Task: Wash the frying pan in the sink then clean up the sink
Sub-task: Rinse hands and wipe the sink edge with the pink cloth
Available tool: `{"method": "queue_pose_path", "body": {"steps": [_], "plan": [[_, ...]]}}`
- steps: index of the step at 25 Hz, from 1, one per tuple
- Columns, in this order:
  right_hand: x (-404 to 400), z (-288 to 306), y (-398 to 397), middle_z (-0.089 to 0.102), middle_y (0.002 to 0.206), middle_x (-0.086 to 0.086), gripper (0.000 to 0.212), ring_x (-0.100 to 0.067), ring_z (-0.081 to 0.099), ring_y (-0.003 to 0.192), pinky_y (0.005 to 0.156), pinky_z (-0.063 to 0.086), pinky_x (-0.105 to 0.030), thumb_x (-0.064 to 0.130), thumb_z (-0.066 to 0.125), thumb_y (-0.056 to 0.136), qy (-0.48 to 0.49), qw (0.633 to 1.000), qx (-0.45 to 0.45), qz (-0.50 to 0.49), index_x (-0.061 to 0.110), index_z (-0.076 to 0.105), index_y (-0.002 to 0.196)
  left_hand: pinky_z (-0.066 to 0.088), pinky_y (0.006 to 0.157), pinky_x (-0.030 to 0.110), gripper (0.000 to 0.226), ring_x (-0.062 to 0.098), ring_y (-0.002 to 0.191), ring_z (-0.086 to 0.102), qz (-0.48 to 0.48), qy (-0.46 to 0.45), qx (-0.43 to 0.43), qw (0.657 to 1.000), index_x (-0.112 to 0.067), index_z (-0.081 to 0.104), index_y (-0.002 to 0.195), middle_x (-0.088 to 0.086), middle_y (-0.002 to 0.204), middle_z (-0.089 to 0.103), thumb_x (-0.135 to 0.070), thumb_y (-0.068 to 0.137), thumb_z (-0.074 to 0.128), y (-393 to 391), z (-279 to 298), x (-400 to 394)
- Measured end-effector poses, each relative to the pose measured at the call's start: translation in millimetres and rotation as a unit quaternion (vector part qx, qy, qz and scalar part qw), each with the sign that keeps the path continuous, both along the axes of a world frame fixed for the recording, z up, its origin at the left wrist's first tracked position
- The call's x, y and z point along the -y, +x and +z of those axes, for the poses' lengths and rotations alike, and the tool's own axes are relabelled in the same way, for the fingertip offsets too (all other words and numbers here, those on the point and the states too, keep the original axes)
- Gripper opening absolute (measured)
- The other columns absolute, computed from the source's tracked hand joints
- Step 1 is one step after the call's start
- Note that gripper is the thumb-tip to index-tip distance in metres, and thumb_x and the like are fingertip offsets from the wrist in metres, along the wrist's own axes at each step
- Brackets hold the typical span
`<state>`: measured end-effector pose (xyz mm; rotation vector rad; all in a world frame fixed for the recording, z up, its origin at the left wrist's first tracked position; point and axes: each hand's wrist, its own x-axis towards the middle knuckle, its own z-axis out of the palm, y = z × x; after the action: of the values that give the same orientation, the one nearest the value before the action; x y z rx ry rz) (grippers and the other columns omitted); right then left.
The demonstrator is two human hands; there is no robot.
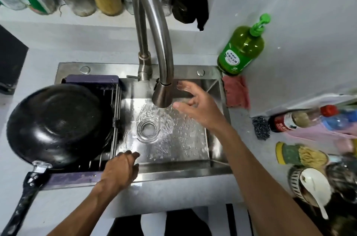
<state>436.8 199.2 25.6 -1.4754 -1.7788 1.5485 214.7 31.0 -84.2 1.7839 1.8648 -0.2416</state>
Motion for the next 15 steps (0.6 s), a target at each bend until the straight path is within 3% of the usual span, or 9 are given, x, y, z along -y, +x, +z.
{"method": "queue_pose_path", "body": {"steps": [1, 3, 4, 6, 7, 9, 11, 13, 15], "plan": [[-10, -20, 22, 0.064, 0.118, 0.017, 0.046, -0.007, 0.067, 0.097, 0.084, 0.059, -0.034, 0.033, 0.072, 0.089, 0.005, 0.998, 0.03, -0.056, 0.034, 0.055, 0.131, 0.047, 0.09, 0.033, 0.041, 0.022, 0.113, 0.06, 0.02, 0.0, 0.032, 0.999, -0.026, 0.055, 0.132, 0.0, 0.122, 0.063, -0.037, 0.093, 0.053, 11, -3, -8], [-35, -58, 66, 0.066, 0.125, 0.005, 0.038, -0.008, 0.063, 0.098, 0.084, 0.054, -0.029, 0.03, 0.067, 0.09, 0.046, 0.973, 0.181, -0.132, 0.029, 0.059, 0.127, 0.044, 0.092, 0.028, 0.041, 0.018, 0.113, 0.06, 0.065, 0.0, 0.076, 0.995, -0.027, 0.056, 0.131, -0.002, 0.123, 0.064, -0.036, 0.092, 0.056, 27, -14, -23], [-47, -73, 84, 0.064, 0.127, 0.004, 0.04, -0.009, 0.061, 0.102, 0.085, 0.052, -0.027, 0.023, 0.066, 0.088, 0.112, 0.952, 0.245, -0.146, 0.028, 0.059, 0.127, 0.045, 0.089, 0.026, 0.04, 0.015, 0.109, 0.062, 0.086, 0.002, 0.096, 0.992, -0.028, 0.058, 0.129, -0.003, 0.12, 0.066, -0.037, 0.091, 0.057, 33, -20, -28], [-71, -107, 115, 0.058, 0.13, 0.007, 0.047, -0.011, 0.054, 0.118, 0.102, 0.047, -0.03, 0.012, 0.06, 0.086, 0.256, 0.914, 0.274, -0.155, 0.028, 0.057, 0.13, 0.047, 0.084, 0.022, 0.038, 0.011, 0.098, 0.065, 0.124, -0.015, 0.13, 0.984, -0.032, 0.061, 0.125, -0.005, 0.112, 0.069, -0.04, 0.088, 0.06, 45, -31, -35], [-79, -126, 128, 0.056, 0.134, 0.003, 0.046, -0.015, 0.051, 0.123, 0.11, 0.042, -0.033, 0.012, 0.057, 0.089, 0.277, 0.907, 0.276, -0.16, 0.023, 0.055, 0.133, 0.049, 0.082, 0.02, 0.036, 0.009, 0.093, 0.066, 0.137, -0.022, 0.146, 0.979, -0.032, 0.062, 0.122, -0.007, 0.109, 0.07, -0.039, 0.087, 0.061, 51, -35, -37], [-85, -150, 139, 0.05, 0.143, -0.015, 0.046, -0.029, 0.046, 0.132, 0.116, 0.036, -0.039, 0.019, 0.054, 0.095, 0.222, 0.9, 0.334, -0.17, 0.008, 0.05, 0.14, 0.045, 0.074, 0.013, 0.027, 0.006, 0.087, 0.066, 0.158, -0.029, 0.161, 0.974, -0.031, 0.066, 0.114, -0.011, 0.103, 0.07, -0.035, 0.087, 0.062, 61, -38, -38], [-79, -162, 133, 0.058, 0.128, -0.027, 0.04, -0.041, 0.056, 0.117, 0.099, 0.046, -0.044, 0.027, 0.054, 0.096, 0.088, 0.898, 0.379, -0.205, -0.001, 0.058, 0.124, 0.039, 0.066, 0.01, 0.016, 0.004, 0.084, 0.066, 0.168, -0.029, 0.162, 0.972, -0.031, 0.068, 0.102, -0.015, 0.097, 0.07, -0.032, 0.087, 0.063, 66, -39, -38], [-61, -149, 113, 0.068, 0.097, -0.022, 0.016, -0.041, 0.064, 0.092, 0.075, 0.046, -0.04, 0.023, 0.064, 0.093, 0.036, 0.92, 0.301, -0.25, 0.008, 0.062, 0.087, 0.043, 0.066, 0.012, 0.007, 0.003, 0.079, 0.067, 0.199, -0.039, 0.197, 0.959, -0.033, 0.066, 0.09, -0.015, 0.09, 0.071, -0.027, 0.086, 0.065, 66, -34, -36], [-39, -123, 86, 0.07, 0.076, -0.006, 0.023, -0.037, 0.067, 0.078, 0.069, 0.05, -0.039, 0.014, 0.069, 0.09, 0.003, 0.945, 0.133, -0.3, 0.013, 0.059, 0.07, 0.05, 0.066, 0.016, 0.011, -0.001, 0.069, 0.064, 0.243, -0.03, 0.244, 0.938, -0.031, 0.064, 0.085, -0.013, 0.082, 0.07, -0.02, 0.087, 0.067, 67, -24, -43]]}}
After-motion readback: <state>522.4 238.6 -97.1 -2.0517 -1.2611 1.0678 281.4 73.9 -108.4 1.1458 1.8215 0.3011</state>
